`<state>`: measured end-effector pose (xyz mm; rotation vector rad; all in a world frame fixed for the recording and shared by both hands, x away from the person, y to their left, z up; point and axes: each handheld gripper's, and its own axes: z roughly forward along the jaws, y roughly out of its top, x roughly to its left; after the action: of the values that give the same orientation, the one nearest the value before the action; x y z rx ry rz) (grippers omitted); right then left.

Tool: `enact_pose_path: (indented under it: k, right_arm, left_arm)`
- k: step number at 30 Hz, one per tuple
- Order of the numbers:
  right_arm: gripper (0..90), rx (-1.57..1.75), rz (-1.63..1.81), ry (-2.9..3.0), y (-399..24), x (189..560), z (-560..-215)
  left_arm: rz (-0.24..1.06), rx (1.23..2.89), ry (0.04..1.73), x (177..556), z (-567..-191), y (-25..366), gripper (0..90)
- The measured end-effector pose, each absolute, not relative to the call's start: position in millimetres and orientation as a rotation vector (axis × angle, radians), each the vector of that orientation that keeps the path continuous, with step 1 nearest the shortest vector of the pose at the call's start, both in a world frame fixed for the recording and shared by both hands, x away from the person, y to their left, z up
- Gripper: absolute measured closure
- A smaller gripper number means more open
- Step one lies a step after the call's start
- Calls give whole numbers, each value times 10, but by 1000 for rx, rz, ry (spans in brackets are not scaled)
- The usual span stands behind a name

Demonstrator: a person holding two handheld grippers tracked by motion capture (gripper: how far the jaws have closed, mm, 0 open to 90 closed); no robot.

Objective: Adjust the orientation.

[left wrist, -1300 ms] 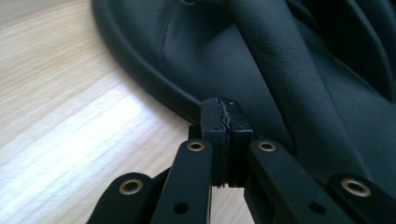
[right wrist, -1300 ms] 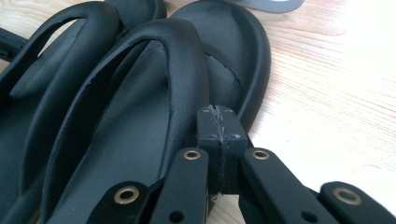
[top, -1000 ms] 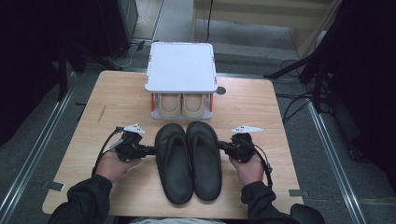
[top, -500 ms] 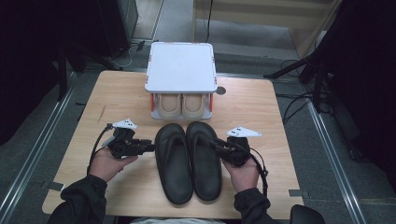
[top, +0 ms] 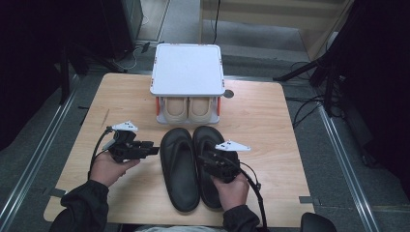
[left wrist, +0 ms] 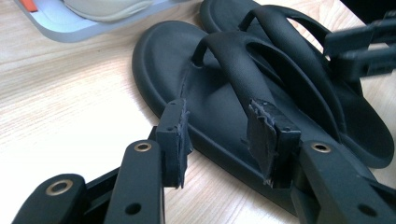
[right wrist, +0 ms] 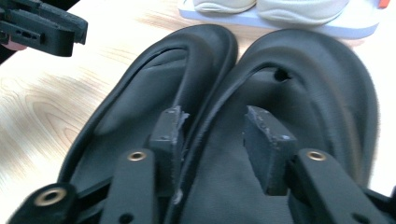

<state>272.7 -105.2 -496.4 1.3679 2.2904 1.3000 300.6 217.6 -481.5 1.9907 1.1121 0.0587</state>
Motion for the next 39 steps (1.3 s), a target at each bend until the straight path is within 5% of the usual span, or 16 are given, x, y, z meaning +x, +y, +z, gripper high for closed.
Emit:
enact_pose_path:
  k: [15, 39]
  right_arm:
    - [485, 1428, 1252, 2291, -766, 2691, -5196]
    - [683, 1523, 1207, 2250, -697, 2756, -5205]
  left_arm:
    - [69, 1990, 1109, 3030, -4806, 2177, 571]
    - [86, 1964, 1128, 3033, -4798, 2215, 559]
